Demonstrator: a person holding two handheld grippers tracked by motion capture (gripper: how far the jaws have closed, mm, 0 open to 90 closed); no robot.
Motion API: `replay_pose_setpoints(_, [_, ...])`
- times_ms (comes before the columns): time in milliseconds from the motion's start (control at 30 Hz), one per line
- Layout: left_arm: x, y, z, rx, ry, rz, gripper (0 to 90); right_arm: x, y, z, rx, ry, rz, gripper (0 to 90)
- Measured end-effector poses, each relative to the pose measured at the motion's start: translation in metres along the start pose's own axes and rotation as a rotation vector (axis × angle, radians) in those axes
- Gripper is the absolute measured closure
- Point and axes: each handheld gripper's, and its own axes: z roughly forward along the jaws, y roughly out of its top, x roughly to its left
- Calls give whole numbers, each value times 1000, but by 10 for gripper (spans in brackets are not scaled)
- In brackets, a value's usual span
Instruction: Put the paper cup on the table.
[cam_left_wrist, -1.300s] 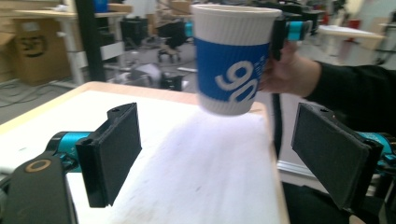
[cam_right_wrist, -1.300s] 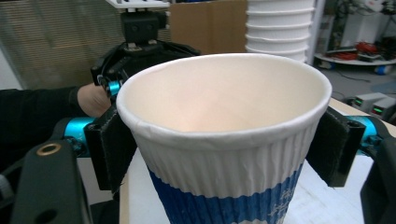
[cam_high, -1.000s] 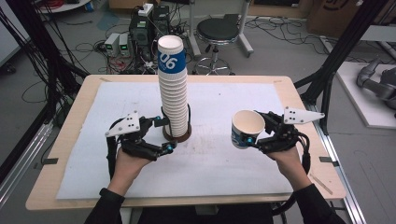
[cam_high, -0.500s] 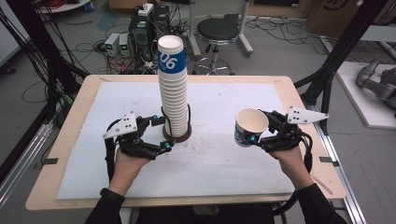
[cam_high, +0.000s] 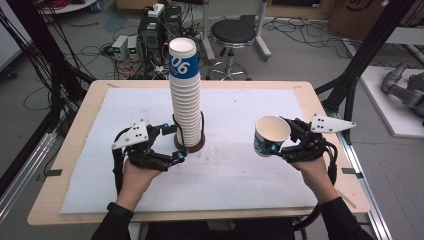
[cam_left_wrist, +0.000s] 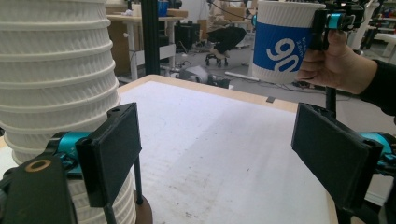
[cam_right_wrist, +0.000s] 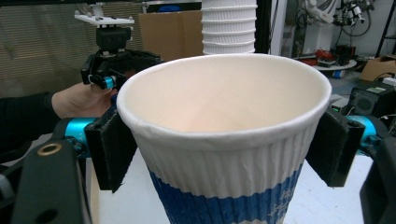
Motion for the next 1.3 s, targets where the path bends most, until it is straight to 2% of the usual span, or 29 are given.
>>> replay_pose_setpoints(133, [-1,0,-1,4,2,3,157,0,0,-3,-1,-10,1,207])
replay_pose_setpoints(267, [-1,-1,-6,-12,6,10,157,-2,0,-5,3,-26,6,207])
replay_pose_setpoints(700, [-1,-9,-20,15,39,11,159,-11,-1,-7,6,-77,10,207])
replay_pose_setpoints(867, [-2,-13,-24,14,36,9,159,-18,-2,-8,11,-105,19,206])
replay_pose_setpoints(1100, [-1,-14,-34,-9,79,27,159,-32,-5,-9,19,-142,37,205])
replay_pose_setpoints(1233, [-1,-17,-35,31,147,73,159,-42,-7,-10,20,-157,60,206])
replay_pose_setpoints(1300, [0,-19,-35,28,154,70,159,-45,-8,-10,16,-169,62,206])
